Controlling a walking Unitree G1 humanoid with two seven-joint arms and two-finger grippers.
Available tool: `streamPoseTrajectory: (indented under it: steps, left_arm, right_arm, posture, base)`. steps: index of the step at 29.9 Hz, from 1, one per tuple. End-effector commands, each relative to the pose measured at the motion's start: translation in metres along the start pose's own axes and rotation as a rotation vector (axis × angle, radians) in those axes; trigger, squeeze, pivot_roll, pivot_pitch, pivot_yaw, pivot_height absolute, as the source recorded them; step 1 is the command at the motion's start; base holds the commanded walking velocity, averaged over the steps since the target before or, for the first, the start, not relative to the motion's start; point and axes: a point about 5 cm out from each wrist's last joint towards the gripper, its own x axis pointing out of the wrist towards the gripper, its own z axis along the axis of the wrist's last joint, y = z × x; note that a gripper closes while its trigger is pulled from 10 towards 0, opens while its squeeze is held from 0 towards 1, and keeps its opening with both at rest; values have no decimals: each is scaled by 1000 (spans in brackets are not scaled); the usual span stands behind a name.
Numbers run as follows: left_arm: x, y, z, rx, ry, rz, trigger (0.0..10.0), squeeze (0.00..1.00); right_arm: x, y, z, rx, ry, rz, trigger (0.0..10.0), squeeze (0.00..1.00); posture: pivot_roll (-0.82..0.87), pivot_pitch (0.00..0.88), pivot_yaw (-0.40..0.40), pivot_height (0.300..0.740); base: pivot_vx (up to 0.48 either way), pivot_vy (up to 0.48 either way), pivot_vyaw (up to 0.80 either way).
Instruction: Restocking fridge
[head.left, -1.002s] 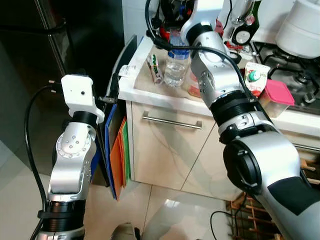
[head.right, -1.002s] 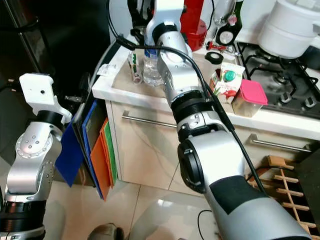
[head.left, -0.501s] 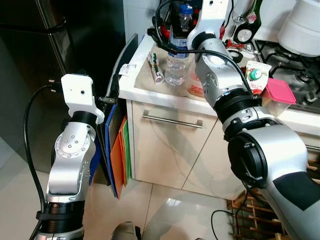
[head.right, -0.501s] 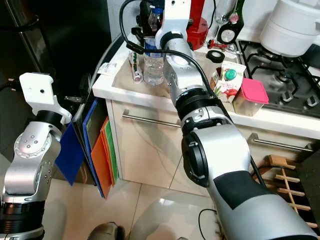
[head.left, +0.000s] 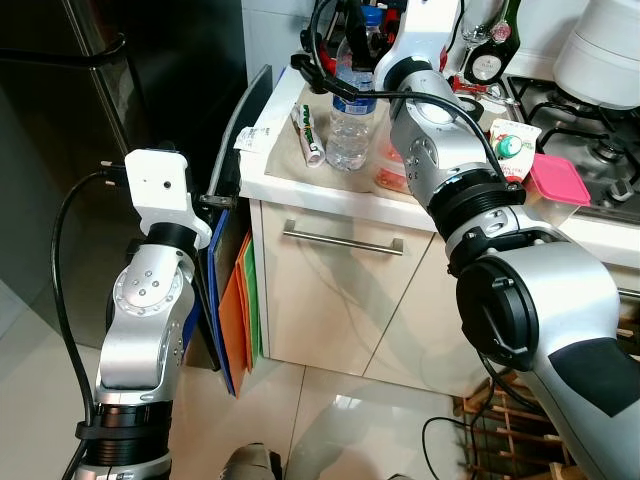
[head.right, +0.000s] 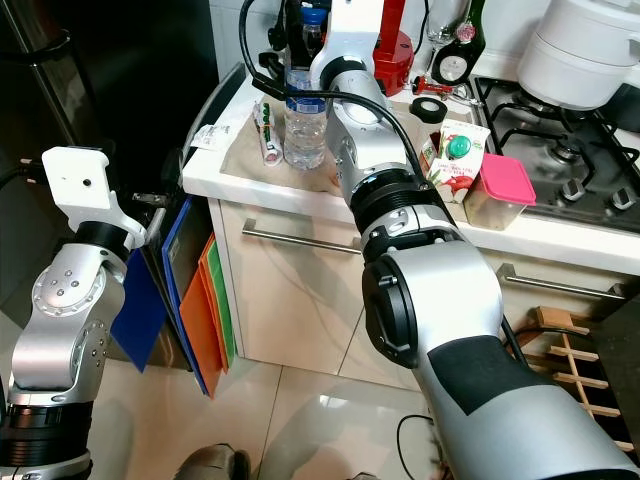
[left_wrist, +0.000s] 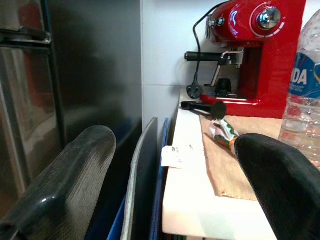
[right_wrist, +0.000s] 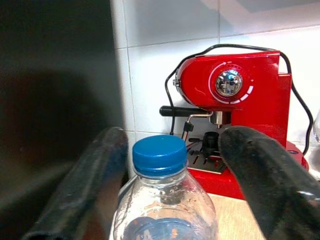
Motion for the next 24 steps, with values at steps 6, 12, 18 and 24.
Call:
streamPoseTrajectory:
  steps: [6,12,18,24]
  left_arm:
    - [3,-2,-2,-5,16,-13,10000,0]
    - [3,-3,-4,-10,25,-16,10000,0]
    - [5,-3,-5,-9,30,-18,10000,0]
    - [4,-4,-5,-3,32,-25,10000,0]
  right_arm:
    - [1,1,2,22,-3,13,0,0]
    - [0,4,-3,33,14,32,0,0]
    - [-1,6,-3,41,-1,49,0,0]
    - [-2,5,-3,44,-13,51,0,0]
  posture:
    - [234,43,-41,732]
    - [227,45,-38,732]
    - [223,44,-34,732]
    - [221,41,-30,732]
  base:
    - [0,0,0]
    - [0,0,0]
    - [0,0,0]
    - [0,0,0]
